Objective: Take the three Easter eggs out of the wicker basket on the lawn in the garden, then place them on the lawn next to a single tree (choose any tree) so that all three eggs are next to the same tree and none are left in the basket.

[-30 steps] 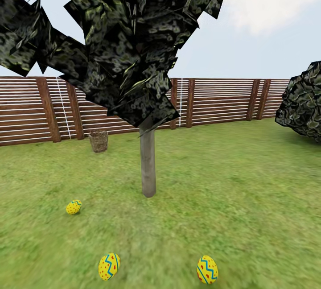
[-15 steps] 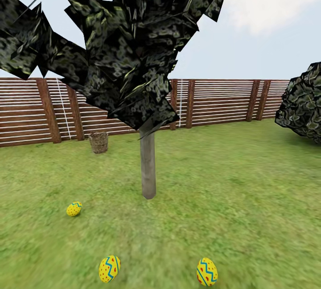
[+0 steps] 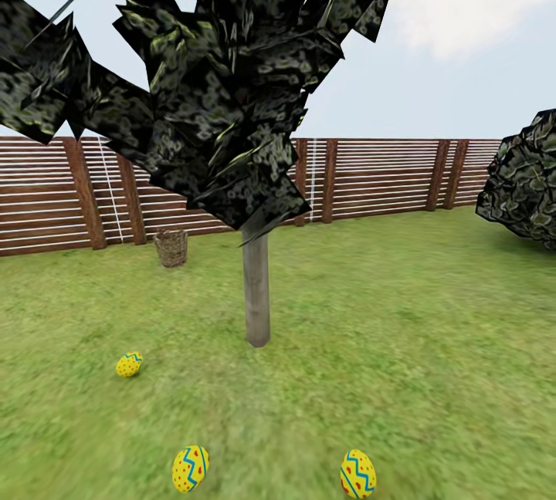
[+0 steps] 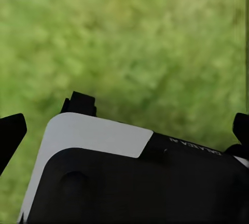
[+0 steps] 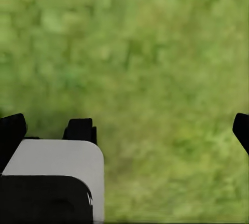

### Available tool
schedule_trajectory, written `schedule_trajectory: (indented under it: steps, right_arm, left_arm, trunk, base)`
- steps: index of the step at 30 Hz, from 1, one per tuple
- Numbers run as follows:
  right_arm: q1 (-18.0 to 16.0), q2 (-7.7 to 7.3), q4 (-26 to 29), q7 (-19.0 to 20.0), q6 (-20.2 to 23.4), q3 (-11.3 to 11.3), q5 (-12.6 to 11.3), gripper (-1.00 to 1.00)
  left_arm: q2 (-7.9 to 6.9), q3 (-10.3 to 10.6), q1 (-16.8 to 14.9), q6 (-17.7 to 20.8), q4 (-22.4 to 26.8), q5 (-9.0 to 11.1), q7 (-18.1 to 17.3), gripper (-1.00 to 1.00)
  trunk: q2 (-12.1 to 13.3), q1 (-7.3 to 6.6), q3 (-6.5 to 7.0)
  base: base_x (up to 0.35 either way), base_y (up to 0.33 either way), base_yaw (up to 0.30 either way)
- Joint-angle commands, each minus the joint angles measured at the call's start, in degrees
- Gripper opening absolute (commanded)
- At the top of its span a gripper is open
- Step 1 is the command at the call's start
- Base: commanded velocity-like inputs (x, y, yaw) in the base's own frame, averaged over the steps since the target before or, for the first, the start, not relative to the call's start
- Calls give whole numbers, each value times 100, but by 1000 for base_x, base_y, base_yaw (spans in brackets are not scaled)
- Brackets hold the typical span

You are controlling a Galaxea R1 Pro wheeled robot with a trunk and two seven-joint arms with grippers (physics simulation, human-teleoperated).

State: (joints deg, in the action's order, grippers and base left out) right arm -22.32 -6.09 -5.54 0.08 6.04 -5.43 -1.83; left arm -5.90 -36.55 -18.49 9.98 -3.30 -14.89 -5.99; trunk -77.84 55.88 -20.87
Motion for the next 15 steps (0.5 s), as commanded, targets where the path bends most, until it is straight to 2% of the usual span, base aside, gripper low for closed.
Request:
schedule_trajectory:
  steps: [1,15]
  right_arm:
    - [5,6,-8,1,11,-46,-19,100]
    - [132,22,-8,0,-15,-47,-21,100]
  left_arm:
    - [1,-50,-5,8,-7,-52,-10,100]
    - [18,-46,-5,4,-5,-50,-6,100]
  trunk:
    - [38,-23,12]
    - [599,-330,263]
  base:
    - [0,0,0]
    - [0,0,0]
